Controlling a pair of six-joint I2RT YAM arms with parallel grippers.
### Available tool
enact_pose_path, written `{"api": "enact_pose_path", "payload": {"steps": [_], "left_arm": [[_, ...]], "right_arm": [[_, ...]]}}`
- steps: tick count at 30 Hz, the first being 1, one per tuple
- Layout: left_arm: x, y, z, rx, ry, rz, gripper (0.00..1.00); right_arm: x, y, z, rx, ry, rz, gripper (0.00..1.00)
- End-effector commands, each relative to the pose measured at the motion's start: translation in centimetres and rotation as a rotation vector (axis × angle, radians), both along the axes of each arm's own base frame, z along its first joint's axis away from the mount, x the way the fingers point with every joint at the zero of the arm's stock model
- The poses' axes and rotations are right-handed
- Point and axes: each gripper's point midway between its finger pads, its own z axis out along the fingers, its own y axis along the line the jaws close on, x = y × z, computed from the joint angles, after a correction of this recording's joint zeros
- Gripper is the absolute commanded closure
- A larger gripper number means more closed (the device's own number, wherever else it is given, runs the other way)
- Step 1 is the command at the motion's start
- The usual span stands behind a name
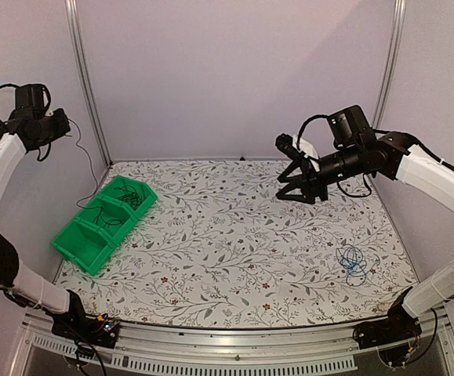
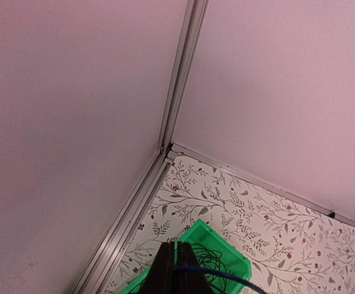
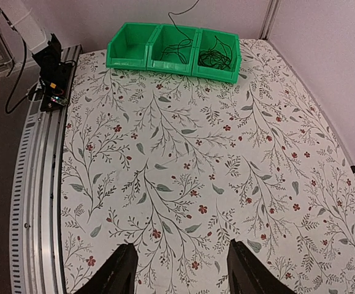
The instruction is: Untangle the cables
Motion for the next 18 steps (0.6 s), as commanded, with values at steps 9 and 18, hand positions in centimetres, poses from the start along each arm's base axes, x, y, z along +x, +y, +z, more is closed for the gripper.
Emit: {"api": "enact_pose_path", "payload": {"steps": [9, 18], "left_arm": [[-4.7, -0.2, -9.3, 0.001, 0.147, 0.010, 1.00], [-6.4, 1.1, -13.8, 0.065, 0.306, 0.071, 1.00]], "right_arm": [[0.0, -0.1, 0.5, 0.012, -0.020, 0.000, 0.46], [0.0, -0.1, 0.1, 0.006, -0.008, 0.003, 0.46]]}}
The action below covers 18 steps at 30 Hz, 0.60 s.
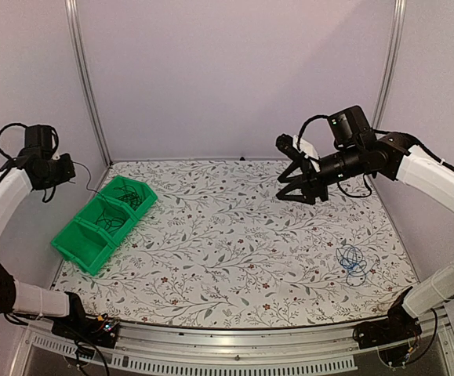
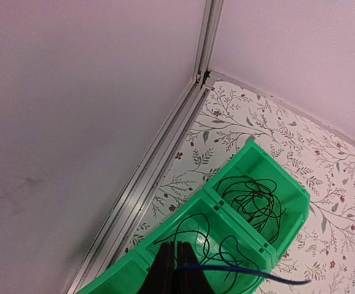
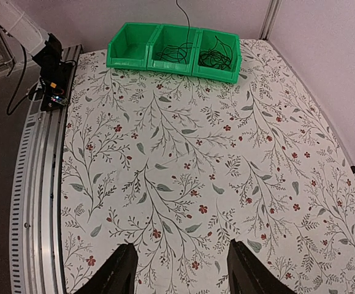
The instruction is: Untangle the cables
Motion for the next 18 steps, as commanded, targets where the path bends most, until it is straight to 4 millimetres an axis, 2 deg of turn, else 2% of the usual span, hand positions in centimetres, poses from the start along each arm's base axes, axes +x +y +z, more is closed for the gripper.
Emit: {"api": "enact_pose_path", "payload": {"steps": [1, 6, 18], "left_arm": [[-0.6, 1.3, -1.3, 0.059, 0.066, 0.042, 1.00], [-0.8, 1.9, -3.8, 0.049, 0.148, 0.054, 1.00], [0.1, -0.9, -11.0, -0.120, 0.240, -0.034, 1.00]], "right_arm": [[0.0, 0.0, 0.0, 0.005, -0.004, 0.000, 0.46], [0.0, -0.2, -0.2, -0.003, -0.006, -0.005, 0.46], [0.0, -0.6, -1.0, -0.026, -0.014, -0.013, 0.45]]}}
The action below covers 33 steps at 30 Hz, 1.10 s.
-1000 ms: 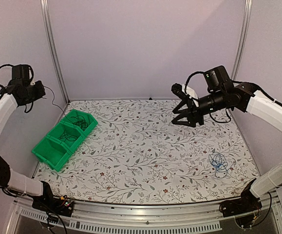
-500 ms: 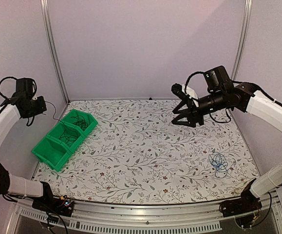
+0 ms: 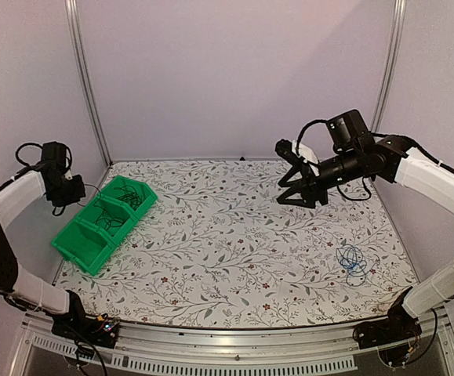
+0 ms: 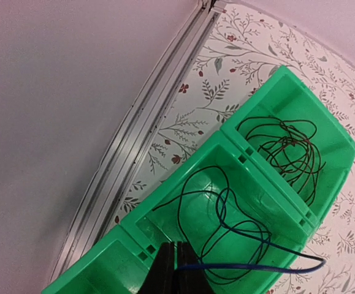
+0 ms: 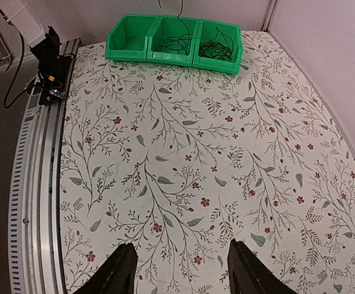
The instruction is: Untangle the cables
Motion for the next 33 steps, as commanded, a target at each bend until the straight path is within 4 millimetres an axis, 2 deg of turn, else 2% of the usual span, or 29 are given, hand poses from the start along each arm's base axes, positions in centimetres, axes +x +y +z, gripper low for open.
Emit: {"api": "enact_pose_path", "payload": {"steps": [1, 7, 17, 20, 25, 29, 33], "left_arm": [[0.3, -1.2, -2.8, -0.095, 0.019, -0.022, 1.00], [0.2, -2.3, -6.4, -0.162, 0.081, -0.042, 1.00], [1.4, -2.3, -8.7, -0.170, 0.119, -0.045, 1.00], [1.8, -2.2, -9.1, -0.166, 0.134, -0.046, 0.93], [1.8, -2.1, -8.9, -0.162, 0.162, -0.051, 0.80], [1.1, -1.8, -7.3, -0.123, 0.189, -0.064, 0.74], [-0.3, -0.3, -5.1, -0.004, 0.214, -0.065, 0.72]], "right_arm": [[0.0, -0.5, 0.0, -0.009, -0.026, -0.009, 0.45], [0.1, -0.6, -0.2, -0.017, -0.029, -0.013, 0.45], [0.2, -0.6, -0.8, -0.031, -0.023, -0.015, 0.45], [0.3, -0.6, -1.1, -0.038, -0.023, -0.017, 0.45], [0.4, -0.9, -1.4, -0.056, -0.028, -0.022, 0.45], [0.7, -1.9, -1.9, -0.120, -0.070, -0.037, 0.44], [0.8, -2.9, -2.6, -0.205, -0.093, -0.027, 0.43]]}}
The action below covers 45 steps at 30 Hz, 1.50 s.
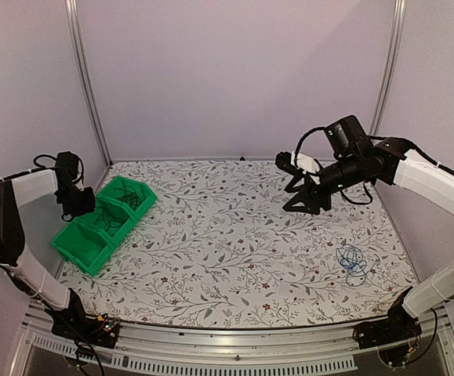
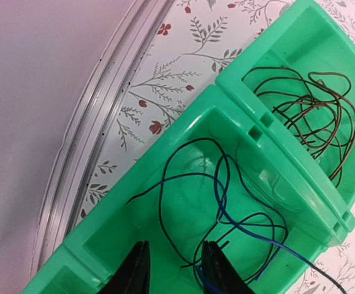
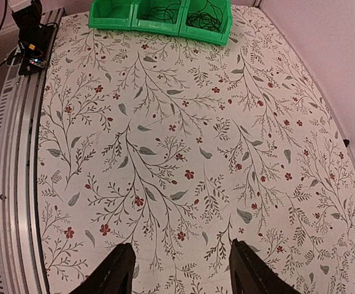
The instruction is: Untangle the cables
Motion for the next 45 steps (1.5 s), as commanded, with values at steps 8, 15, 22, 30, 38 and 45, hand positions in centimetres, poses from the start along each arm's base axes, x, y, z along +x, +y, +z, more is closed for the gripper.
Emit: {"api": "enact_pose_path", "payload": {"steps": [8, 15, 22, 30, 38, 45], "left_arm": [[-1.8, 3.9, 2.7, 0.301, 0.141, -0.071, 0.72], [1.1, 2.1, 0.4, 0.319, 0.180, -0.156, 0.72], [1.8, 2.4, 2.8, 0.376, 0.154, -0.125, 0.72], [1.2, 0.2, 9.3, 0.324, -0.002, -0.123, 0.72], [-1.5, -3.5, 4.4, 0.119, 0.083, -0.233, 0.71], [-1.0, -4.0, 1.3, 0.086, 0.143, -0.258, 0.69]], "right_arm": [[0.7, 0.1, -0.7, -0.117, 0.066, 0.045, 0.42], [0.7, 1.0, -1.0, -0.105, 0.139, 0.060, 0.42], [0.1, 0.4, -0.9, -0.108, 0.143, 0.036, 0.42], [2.7, -2.7, -0.1, -0.060, 0.163, -0.102, 0.44], [3.3, -2.9, -0.4, -0.049, 0.184, -0.107, 0.45], [3.4, -2.7, -0.7, -0.050, 0.196, -0.104, 0.45]]}}
